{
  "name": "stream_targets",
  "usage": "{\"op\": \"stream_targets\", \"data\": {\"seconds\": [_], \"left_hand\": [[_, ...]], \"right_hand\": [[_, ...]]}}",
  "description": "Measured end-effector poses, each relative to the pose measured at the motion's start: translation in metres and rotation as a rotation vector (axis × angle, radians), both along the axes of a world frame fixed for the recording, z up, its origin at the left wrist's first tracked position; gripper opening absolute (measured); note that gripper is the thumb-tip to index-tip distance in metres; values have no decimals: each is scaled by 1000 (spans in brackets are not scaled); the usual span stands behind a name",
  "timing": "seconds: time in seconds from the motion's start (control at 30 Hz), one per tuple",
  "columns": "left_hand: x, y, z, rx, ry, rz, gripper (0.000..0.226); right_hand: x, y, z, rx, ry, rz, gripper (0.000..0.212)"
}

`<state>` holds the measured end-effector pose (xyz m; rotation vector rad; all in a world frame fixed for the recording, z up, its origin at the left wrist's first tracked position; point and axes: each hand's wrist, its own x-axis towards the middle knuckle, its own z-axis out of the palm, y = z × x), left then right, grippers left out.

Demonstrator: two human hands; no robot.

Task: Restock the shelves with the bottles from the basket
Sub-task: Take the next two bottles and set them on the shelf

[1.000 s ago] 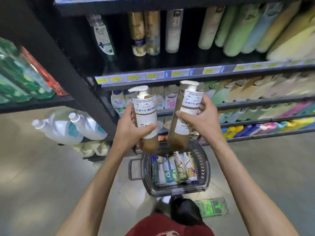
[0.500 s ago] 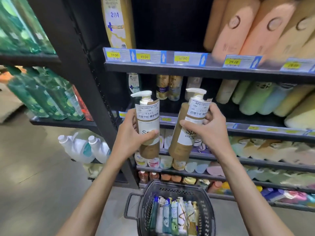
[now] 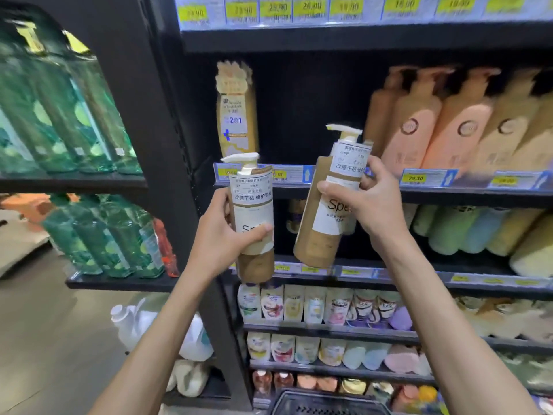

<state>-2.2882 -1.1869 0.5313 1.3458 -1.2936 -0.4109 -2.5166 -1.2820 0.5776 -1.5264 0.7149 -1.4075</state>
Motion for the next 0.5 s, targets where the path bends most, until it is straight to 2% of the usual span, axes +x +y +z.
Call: {"op": "stream_targets", "data": {"seconds": [0.5], "left_hand": [[52,-10,58,-77,-2,5,78]], "right_hand": [[63,-36,56,-18,-443,-258,54]]}}
